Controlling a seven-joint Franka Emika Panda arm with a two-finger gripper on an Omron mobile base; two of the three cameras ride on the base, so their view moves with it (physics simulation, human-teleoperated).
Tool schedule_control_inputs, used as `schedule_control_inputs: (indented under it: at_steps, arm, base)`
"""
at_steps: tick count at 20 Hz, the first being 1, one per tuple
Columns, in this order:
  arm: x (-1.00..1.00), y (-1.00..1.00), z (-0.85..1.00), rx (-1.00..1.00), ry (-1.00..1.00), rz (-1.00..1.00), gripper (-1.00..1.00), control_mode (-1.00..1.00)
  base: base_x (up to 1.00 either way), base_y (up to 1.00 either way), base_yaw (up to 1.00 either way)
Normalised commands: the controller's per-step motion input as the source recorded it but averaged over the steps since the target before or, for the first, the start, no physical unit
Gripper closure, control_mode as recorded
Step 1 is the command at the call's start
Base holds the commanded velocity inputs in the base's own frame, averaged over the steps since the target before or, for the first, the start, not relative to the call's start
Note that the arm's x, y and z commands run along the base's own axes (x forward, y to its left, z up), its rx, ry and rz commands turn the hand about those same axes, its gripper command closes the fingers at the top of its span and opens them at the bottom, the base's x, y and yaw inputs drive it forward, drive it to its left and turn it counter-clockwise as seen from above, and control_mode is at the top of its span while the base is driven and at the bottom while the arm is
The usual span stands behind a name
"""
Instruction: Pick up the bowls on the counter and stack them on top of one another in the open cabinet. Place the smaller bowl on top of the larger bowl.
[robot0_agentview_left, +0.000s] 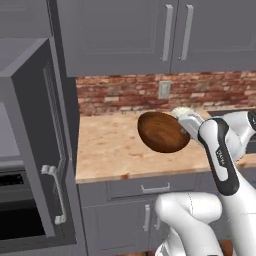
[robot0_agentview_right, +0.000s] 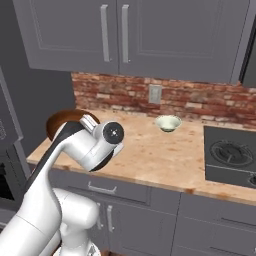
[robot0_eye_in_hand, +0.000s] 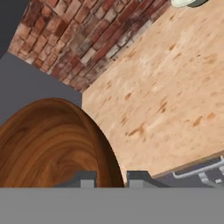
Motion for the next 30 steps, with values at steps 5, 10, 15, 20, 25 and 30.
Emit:
schedule_control_inputs:
  at_steps: [5, 10, 15, 20, 25, 30]
  arm:
    - [0.0, 0.0, 0.0, 0.0, 0.0, 0.0, 1.0, 1.0]
    - [0.0, 0.0, 0.0, 0.0, 0.0, 0.0, 1.0, 1.0]
    - [0.0, 0.0, 0.0, 0.0, 0.0, 0.0, 1.0, 1.0]
    - [0.0, 0.0, 0.0, 0.0, 0.0, 0.0, 1.0, 1.0]
    - [0.0, 0.0, 0.0, 0.0, 0.0, 0.0, 1.0, 1.0]
    - [0.0, 0.0, 0.0, 0.0, 0.0, 0.0, 1.0, 1.0]
  base:
    - [-0.6, 0.01, 0.01]
    - [-0.62, 0.07, 0.0]
    - [-0.62, 0.15, 0.0]
    - [-0.61, 0.29, 0.0]
    - [-0.4, 0.55, 0.0]
    - [-0.28, 0.61, 0.0]
